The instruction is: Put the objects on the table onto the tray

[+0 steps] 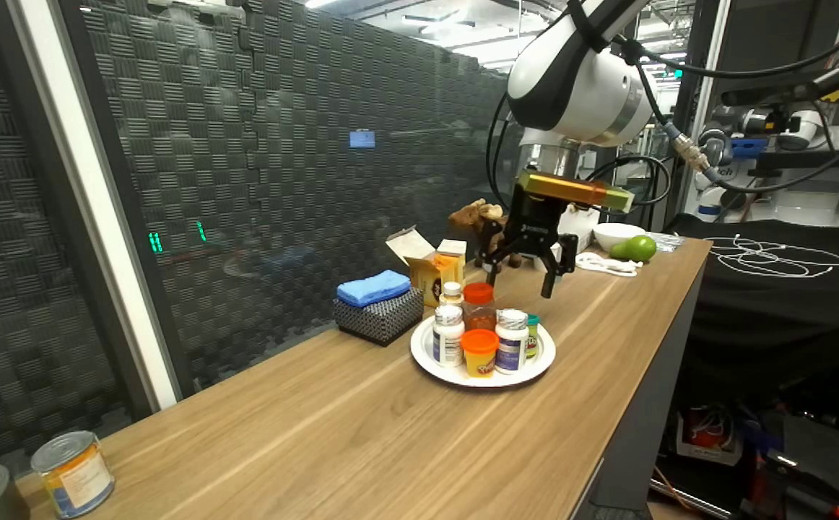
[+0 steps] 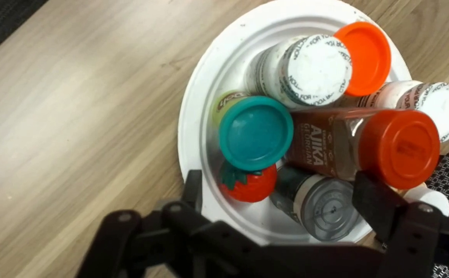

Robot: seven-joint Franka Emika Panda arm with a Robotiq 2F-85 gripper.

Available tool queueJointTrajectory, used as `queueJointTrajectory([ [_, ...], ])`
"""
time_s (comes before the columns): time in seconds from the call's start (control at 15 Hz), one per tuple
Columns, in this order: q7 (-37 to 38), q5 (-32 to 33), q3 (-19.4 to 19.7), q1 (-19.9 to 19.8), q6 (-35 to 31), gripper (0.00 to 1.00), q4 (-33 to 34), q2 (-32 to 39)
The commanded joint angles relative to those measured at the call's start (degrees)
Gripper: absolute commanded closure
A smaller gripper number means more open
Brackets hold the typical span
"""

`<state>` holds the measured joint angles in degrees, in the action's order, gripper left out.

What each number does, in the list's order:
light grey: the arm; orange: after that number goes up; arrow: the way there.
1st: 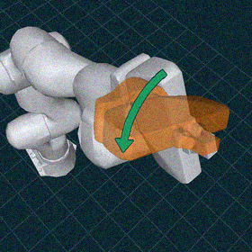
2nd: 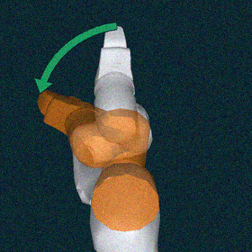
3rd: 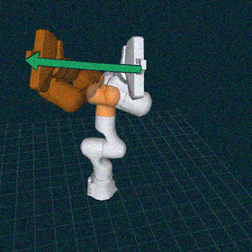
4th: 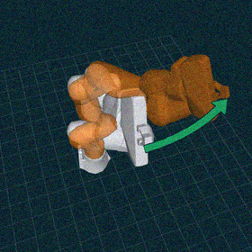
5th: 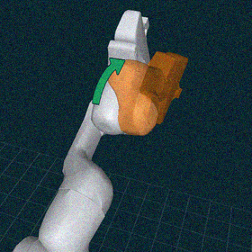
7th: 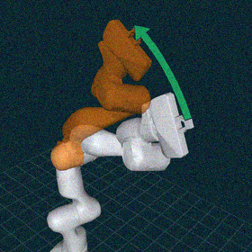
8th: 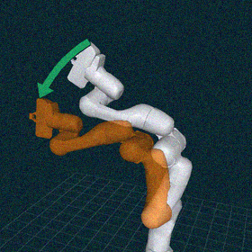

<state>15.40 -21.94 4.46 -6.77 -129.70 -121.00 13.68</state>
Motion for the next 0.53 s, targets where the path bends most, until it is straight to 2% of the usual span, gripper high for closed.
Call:
queueJointTrajectory([
  [0.0, -0.6, 0.2, 0.5, 0.0, 0.8, 0.01, -1.4, -2.9],
  [0.2, 2.1, 6.3, 2.0, 0.7, 3.2, 0.00, -2.7, -7.3],
  [0.47, 3.9, 22.2, 2.4, 1.5, 12.3, 0.00, -4.0, -16.2],
])
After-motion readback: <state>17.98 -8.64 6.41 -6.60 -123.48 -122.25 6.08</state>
